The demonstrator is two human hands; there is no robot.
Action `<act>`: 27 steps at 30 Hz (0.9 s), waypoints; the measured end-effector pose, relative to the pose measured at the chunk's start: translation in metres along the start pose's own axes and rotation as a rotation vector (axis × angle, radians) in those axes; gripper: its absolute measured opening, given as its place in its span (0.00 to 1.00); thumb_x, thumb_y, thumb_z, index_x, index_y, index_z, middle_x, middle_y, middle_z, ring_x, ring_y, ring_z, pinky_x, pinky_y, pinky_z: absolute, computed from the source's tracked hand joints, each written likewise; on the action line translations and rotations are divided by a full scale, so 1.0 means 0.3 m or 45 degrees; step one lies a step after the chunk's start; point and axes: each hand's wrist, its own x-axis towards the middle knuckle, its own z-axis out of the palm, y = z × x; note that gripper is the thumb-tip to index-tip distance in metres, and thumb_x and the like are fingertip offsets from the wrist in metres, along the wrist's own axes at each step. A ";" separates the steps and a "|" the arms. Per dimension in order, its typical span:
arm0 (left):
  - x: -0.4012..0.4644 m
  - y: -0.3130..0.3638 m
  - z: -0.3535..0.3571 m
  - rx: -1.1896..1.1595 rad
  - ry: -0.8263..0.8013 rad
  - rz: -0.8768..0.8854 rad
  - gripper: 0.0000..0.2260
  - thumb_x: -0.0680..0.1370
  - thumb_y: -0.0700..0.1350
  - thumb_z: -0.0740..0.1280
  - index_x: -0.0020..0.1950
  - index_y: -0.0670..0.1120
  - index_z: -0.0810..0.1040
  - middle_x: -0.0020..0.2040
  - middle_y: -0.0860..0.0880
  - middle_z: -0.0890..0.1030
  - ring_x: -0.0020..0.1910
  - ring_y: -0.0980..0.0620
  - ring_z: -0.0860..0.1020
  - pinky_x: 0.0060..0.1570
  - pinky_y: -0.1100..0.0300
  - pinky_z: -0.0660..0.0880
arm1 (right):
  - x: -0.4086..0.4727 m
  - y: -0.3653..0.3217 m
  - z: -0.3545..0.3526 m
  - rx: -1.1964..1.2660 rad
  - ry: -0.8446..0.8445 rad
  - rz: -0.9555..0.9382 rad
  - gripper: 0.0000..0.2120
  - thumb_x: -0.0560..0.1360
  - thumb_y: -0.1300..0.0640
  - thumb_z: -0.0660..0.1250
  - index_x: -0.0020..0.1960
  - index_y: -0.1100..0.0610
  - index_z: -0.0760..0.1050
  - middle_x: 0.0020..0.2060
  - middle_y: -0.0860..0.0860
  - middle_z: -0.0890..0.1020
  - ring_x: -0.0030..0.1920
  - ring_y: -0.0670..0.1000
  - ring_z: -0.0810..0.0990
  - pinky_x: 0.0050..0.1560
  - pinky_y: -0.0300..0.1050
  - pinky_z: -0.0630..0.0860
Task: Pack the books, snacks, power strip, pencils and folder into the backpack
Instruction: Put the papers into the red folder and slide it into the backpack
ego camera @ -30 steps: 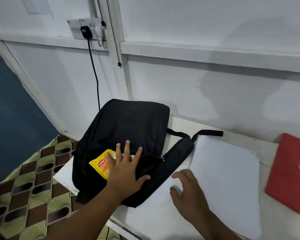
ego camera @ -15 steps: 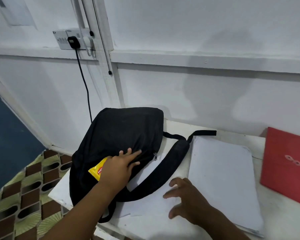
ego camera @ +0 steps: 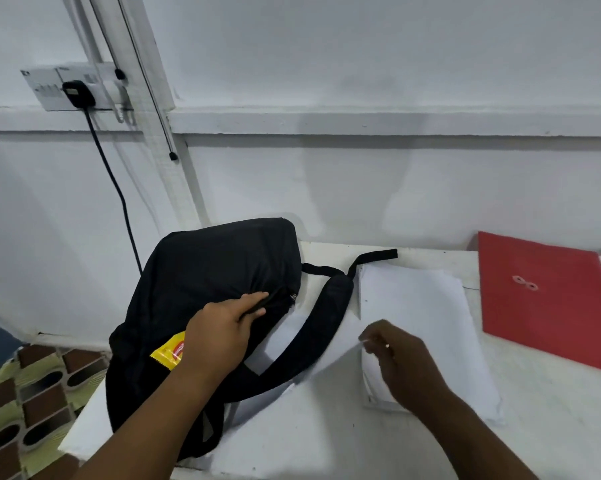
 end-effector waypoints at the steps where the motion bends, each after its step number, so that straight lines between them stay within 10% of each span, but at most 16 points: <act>1: -0.001 0.003 0.005 -0.004 -0.011 0.004 0.12 0.77 0.43 0.73 0.59 0.55 0.84 0.47 0.54 0.87 0.45 0.53 0.85 0.38 0.55 0.81 | 0.003 0.000 -0.023 0.007 0.037 0.027 0.10 0.77 0.68 0.66 0.45 0.53 0.77 0.39 0.44 0.82 0.39 0.46 0.81 0.40 0.38 0.77; 7: -0.033 0.021 0.045 -0.054 -0.083 -0.124 0.09 0.79 0.46 0.70 0.56 0.58 0.84 0.43 0.50 0.85 0.43 0.49 0.83 0.39 0.53 0.80 | -0.007 0.018 -0.138 -0.066 0.319 -0.032 0.13 0.74 0.74 0.68 0.50 0.57 0.79 0.46 0.44 0.82 0.49 0.41 0.81 0.48 0.29 0.75; 10: -0.035 0.050 0.066 0.007 -0.236 -0.234 0.07 0.80 0.48 0.68 0.56 0.55 0.84 0.58 0.46 0.84 0.63 0.39 0.77 0.54 0.49 0.79 | -0.024 0.053 -0.181 -0.075 0.436 -0.017 0.14 0.73 0.75 0.68 0.48 0.57 0.79 0.45 0.45 0.82 0.49 0.42 0.81 0.49 0.31 0.76; 13: -0.041 0.105 0.088 0.238 -0.445 -0.304 0.12 0.81 0.50 0.64 0.65 0.55 0.78 0.76 0.41 0.67 0.77 0.34 0.58 0.68 0.42 0.69 | -0.028 0.095 -0.212 -0.061 0.512 0.034 0.16 0.71 0.78 0.67 0.46 0.57 0.78 0.43 0.48 0.81 0.48 0.42 0.80 0.49 0.30 0.76; 19: -0.117 0.214 0.196 0.472 -0.286 -0.344 0.31 0.79 0.48 0.67 0.79 0.57 0.58 0.80 0.37 0.45 0.78 0.32 0.42 0.70 0.26 0.54 | -0.039 0.217 -0.293 -0.133 0.502 0.126 0.18 0.67 0.81 0.65 0.41 0.58 0.77 0.40 0.50 0.80 0.46 0.42 0.78 0.45 0.26 0.73; 23: -0.148 0.294 0.298 0.527 -0.174 -0.074 0.35 0.67 0.40 0.77 0.72 0.52 0.70 0.79 0.37 0.58 0.78 0.32 0.52 0.65 0.22 0.53 | -0.044 0.319 -0.362 -0.194 0.445 0.212 0.17 0.69 0.77 0.67 0.41 0.55 0.77 0.40 0.46 0.79 0.46 0.41 0.78 0.43 0.25 0.72; 27: -0.185 0.334 0.391 0.598 -0.384 0.229 0.10 0.75 0.56 0.63 0.54 0.61 0.80 0.75 0.44 0.69 0.78 0.37 0.57 0.71 0.30 0.41 | -0.061 0.381 -0.383 -0.173 0.160 0.357 0.14 0.72 0.67 0.72 0.49 0.50 0.77 0.44 0.43 0.80 0.42 0.42 0.79 0.40 0.30 0.70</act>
